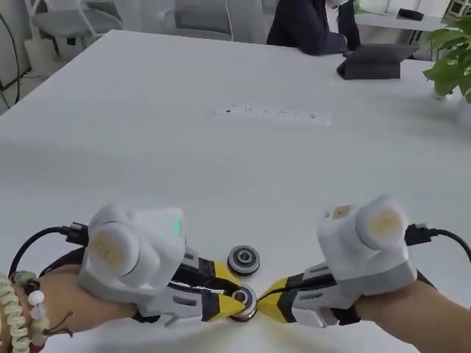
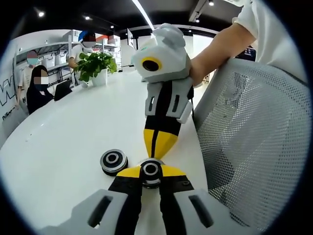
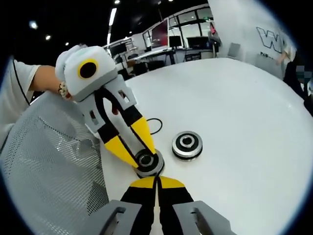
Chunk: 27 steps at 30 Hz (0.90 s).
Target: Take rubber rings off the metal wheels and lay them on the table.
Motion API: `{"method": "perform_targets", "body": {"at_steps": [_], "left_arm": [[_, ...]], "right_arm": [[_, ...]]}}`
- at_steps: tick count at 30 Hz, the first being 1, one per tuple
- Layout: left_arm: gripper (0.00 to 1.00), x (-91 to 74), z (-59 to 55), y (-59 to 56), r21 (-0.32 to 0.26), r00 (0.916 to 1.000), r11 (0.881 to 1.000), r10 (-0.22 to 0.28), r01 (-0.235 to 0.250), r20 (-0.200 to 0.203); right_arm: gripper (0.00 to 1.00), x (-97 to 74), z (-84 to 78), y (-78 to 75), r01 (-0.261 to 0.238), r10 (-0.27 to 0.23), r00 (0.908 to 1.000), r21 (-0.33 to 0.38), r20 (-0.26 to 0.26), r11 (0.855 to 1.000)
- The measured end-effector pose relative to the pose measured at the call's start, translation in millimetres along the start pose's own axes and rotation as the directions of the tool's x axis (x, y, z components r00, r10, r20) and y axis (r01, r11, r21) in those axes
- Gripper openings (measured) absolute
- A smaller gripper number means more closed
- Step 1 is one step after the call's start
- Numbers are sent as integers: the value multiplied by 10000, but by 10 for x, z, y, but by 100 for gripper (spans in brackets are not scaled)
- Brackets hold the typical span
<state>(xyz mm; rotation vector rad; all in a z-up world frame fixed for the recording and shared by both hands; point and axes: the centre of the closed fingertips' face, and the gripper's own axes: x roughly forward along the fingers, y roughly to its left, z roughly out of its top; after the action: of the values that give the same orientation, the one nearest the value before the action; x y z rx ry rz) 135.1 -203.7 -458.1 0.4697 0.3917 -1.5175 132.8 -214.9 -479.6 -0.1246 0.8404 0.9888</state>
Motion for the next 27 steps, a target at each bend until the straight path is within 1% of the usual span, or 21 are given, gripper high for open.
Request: {"method": "perform_targets", "body": {"at_steps": [4,6,10,12,13,14,23,27], "left_arm": [[7,0,-1,1,-26,10000,10000,-4,4,31],[7,0,-2,3,-33,10000,10000,3,-3,38],[7,0,-5,4,-47,10000,10000,6,-6,48],[7,0,-5,4,-23,10000,10000,12,-12,45],[7,0,-5,4,-16,10000,10000,11,-11,44],[7,0,-6,5,-21,10000,10000,9,-9,43],[7,-3,-10,0,167,10000,9999,-28,28,3],[7,-3,-13,2,186,10000,9998,-48,48,-16]], "right_arm": [[0,-25,24,-21,-57,48,9998,451,214,9990],[0,-45,45,-16,-215,173,9989,956,441,9952],[0,-63,68,-12,-431,334,9970,1414,703,9890],[0,-72,85,-6,-538,400,9959,1744,816,9832],[0,-71,94,-4,-609,456,9949,1765,897,9824],[0,-73,104,11,-714,522,9938,2022,984,9767],[0,-77,135,55,-859,630,9923,2276,1062,9700],[0,-76,147,72,-866,641,9924,2259,1053,9703]]}}
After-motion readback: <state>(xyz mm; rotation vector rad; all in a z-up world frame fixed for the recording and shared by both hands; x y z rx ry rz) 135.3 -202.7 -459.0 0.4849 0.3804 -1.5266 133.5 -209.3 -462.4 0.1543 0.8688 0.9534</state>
